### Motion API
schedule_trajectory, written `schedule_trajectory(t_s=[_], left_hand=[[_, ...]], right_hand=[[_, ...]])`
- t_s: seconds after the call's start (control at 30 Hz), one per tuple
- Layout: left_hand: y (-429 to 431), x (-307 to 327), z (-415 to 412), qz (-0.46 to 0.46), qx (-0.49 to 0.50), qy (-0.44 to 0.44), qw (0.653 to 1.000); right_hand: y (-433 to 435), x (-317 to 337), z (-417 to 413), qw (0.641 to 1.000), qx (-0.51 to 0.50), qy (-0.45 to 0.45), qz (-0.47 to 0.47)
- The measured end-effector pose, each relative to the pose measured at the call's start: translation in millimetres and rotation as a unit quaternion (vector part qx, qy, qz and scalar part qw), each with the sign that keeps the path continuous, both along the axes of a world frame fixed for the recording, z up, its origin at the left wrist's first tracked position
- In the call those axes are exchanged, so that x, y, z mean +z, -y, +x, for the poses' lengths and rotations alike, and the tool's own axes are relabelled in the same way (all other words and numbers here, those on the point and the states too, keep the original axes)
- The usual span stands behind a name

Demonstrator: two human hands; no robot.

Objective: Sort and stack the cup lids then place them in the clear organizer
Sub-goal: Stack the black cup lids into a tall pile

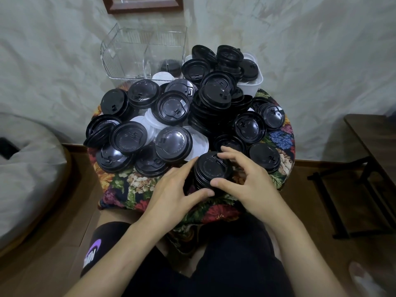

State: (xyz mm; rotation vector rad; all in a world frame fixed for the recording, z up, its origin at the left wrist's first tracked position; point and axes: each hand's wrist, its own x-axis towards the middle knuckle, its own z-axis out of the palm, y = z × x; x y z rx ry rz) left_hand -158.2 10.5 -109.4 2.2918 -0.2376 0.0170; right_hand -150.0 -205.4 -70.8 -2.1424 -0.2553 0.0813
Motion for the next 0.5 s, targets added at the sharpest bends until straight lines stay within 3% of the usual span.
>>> schedule_trajectory(t_s=[0.33, 0.5], left_hand=[[0.3, 0.6, 0.9, -0.004, -0.001, 0.011, 1.000], [1.5, 1.0, 1.0, -0.010, 0.010, 0.007, 1.000]], right_hand=[[-0.4, 7.4, 0.5, 0.999, 0.018, -0.016, -0.039], [-4.9, 15.3, -2.7, 0.994, 0.023, 0.003, -0.105]])
